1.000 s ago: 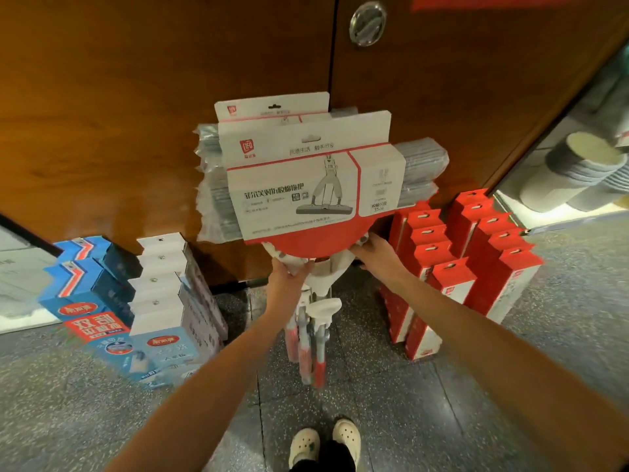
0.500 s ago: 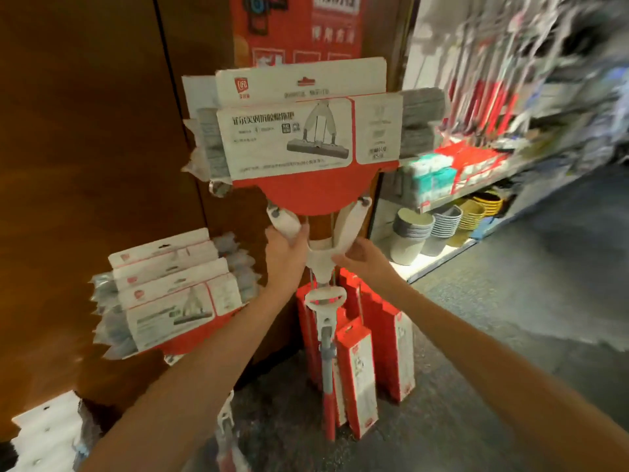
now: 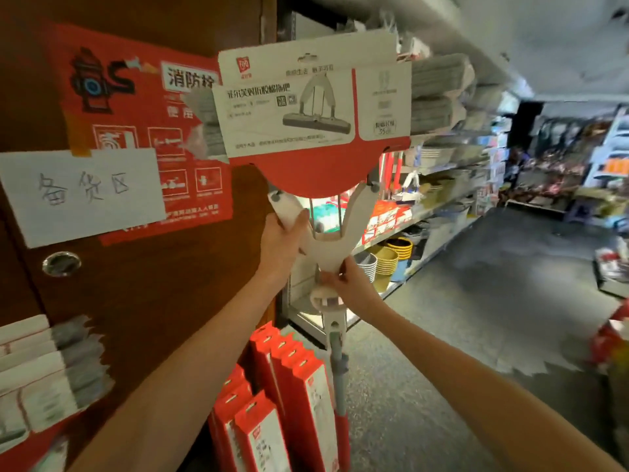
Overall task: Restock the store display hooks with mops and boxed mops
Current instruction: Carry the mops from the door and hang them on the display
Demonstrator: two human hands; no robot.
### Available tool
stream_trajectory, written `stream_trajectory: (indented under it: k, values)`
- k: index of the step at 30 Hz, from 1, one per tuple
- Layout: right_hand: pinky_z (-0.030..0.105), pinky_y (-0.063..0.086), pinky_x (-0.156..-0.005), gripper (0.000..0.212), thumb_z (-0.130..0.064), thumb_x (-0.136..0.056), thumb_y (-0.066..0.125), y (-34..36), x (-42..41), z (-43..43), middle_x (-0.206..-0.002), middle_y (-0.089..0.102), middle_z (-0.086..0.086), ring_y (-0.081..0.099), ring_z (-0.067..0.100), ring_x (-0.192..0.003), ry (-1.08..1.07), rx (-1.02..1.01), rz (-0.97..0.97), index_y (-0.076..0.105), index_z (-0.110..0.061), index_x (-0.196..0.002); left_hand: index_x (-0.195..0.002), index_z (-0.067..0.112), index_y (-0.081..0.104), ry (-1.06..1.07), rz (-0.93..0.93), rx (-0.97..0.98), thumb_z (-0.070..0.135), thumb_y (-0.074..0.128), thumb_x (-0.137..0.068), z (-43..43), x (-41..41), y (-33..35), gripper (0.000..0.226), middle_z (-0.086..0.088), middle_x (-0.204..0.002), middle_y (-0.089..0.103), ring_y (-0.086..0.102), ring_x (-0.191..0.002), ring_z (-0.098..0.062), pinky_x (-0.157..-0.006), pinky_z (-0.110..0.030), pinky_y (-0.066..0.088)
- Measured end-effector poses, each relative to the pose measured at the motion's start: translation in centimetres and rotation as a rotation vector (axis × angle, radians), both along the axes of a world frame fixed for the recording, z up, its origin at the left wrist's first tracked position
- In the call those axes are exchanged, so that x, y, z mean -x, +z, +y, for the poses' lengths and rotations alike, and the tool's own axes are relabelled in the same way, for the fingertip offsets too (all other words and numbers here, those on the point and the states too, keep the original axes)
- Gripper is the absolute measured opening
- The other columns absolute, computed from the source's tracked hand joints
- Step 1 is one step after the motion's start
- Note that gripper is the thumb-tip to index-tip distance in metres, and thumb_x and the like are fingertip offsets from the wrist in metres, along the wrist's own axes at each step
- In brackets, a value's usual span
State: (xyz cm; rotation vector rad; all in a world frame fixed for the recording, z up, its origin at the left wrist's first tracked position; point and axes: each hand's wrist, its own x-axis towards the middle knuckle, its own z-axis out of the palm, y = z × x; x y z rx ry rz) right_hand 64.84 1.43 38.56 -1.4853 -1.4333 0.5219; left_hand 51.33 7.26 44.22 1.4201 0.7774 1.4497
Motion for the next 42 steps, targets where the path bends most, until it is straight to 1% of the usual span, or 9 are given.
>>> stream_trajectory:
  k: [5, 8, 11, 15, 18, 24, 27, 38, 42]
  values:
    - [0.017, 0.047, -0.066, 0.030, -0.022, -0.091, 0.062, 2.3, -9.9, 0.8, -0.098, 0.061, 0.000, 0.060, 0.011, -0.084, -0.067, -0.077, -0.020, 0.048, -0.010, -0.114, -0.108, 0.030, 0.050, -0.142, 0.110, -0.099, 0.032, 0.052, -0.095, -0.1, -8.6, -7.0, 0.014, 0.005, -0.104, 0.058, 0.058, -0.093, -0.006, -0.096, -0.031, 0.048]
    - [0.021, 0.049, -0.073, 0.033, -0.022, -0.090, 0.063, 3.4, -15.6, 2.5, -0.102, 0.063, 0.002, 0.061, 0.015, -0.092, -0.097, -0.118, 0.017, 0.049, -0.009, -0.116, -0.113, 0.037, 0.045, -0.291, 0.416, -0.111, 0.055, 0.068, -0.074, -1.5, -14.3, -15.0, 0.049, 0.009, -0.124, 0.054, 0.055, -0.106, -0.003, -0.096, -0.016, 0.040]
    - [0.024, 0.053, -0.077, 0.036, -0.022, -0.089, 0.064, 4.1, -21.1, 5.2, -0.107, 0.065, 0.002, 0.063, 0.016, -0.095, -0.103, -0.168, 0.037, 0.048, -0.013, -0.121, -0.121, 0.029, 0.040, -0.482, 0.472, -0.036, 0.024, 0.082, -0.071, -1.5, -21.8, -20.2, 0.065, 0.020, -0.127, 0.051, 0.056, -0.112, -0.002, -0.093, -0.015, 0.040]
    - [0.028, 0.051, -0.074, 0.028, -0.020, -0.090, 0.062, 5.5, -28.5, 10.0, -0.096, 0.062, -0.005, 0.061, 0.010, -0.085, -0.144, -0.220, 0.063, 0.049, -0.016, -0.114, -0.136, 0.021, 0.030, -0.389, 0.307, 0.359, 0.007, 0.080, -0.071, 4.4, -32.2, -21.8, 0.083, 0.003, -0.132, 0.043, 0.052, -0.118, -0.024, -0.093, -0.032, 0.046]
    - [0.022, 0.049, -0.068, 0.024, -0.019, -0.091, 0.061, 7.0, -34.3, 14.0, -0.091, 0.061, -0.004, 0.059, 0.006, -0.077, -0.130, -0.243, 0.066, 0.050, -0.012, -0.111, -0.110, 0.026, 0.047, -0.428, 0.386, 0.412, 0.015, 0.078, -0.075, 9.6, -38.7, -21.4, 0.049, 0.003, -0.114, 0.057, 0.057, -0.107, -0.021, -0.096, -0.037, 0.046]
    - [0.023, 0.047, -0.061, 0.016, -0.018, -0.090, 0.063, 8.8, -44.3, 22.4, -0.080, 0.062, -0.002, 0.060, 0.008, -0.068, -0.148, -0.254, 0.041, 0.055, -0.009, -0.100, -0.089, 0.016, 0.063, -0.362, 0.343, 0.450, 0.017, 0.067, -0.086, 19.1, -48.7, -18.7, 0.005, -0.007, -0.080, 0.068, 0.062, -0.080, -0.020, -0.070, -0.025, 0.046]
    - [0.015, 0.042, -0.054, 0.009, -0.013, -0.090, 0.062, 9.1, -48.8, 26.3, -0.070, 0.059, -0.005, 0.054, -0.003, -0.056, -0.162, -0.268, 0.051, 0.055, -0.008, -0.093, -0.083, 0.012, 0.061, -0.343, 0.337, 0.404, 0.011, 0.066, -0.087, 23.0, -52.9, -18.0, 0.006, -0.004, -0.063, 0.058, 0.053, -0.060, -0.016, -0.054, -0.016, 0.042]
    - [0.031, 0.054, -0.075, 0.023, -0.014, -0.092, 0.061, 9.4, -64.6, 39.1, -0.093, 0.063, 0.002, 0.062, 0.013, -0.081, -0.002, -0.287, 0.066, 0.050, -0.008, -0.111, -0.077, 0.015, 0.061, -0.305, 0.318, 0.451, 0.015, 0.066, -0.087, 36.7, -70.8, -19.2, 0.011, -0.003, -0.066, 0.059, 0.053, -0.067, -0.019, -0.073, -0.028, 0.044]
    - [0.040, 0.054, -0.088, 0.030, -0.013, -0.090, 0.061, 10.1, -71.1, 45.5, -0.107, 0.065, 0.010, 0.064, 0.022, -0.097, 0.047, -0.279, 0.055, 0.051, -0.004, -0.117, -0.078, 0.011, 0.061, -0.238, 0.262, 0.470, 0.006, 0.066, -0.085, 41.8, -77.8, -18.2, 0.011, -0.003, -0.061, 0.056, 0.049, -0.055, -0.014, -0.054, -0.019, 0.042]
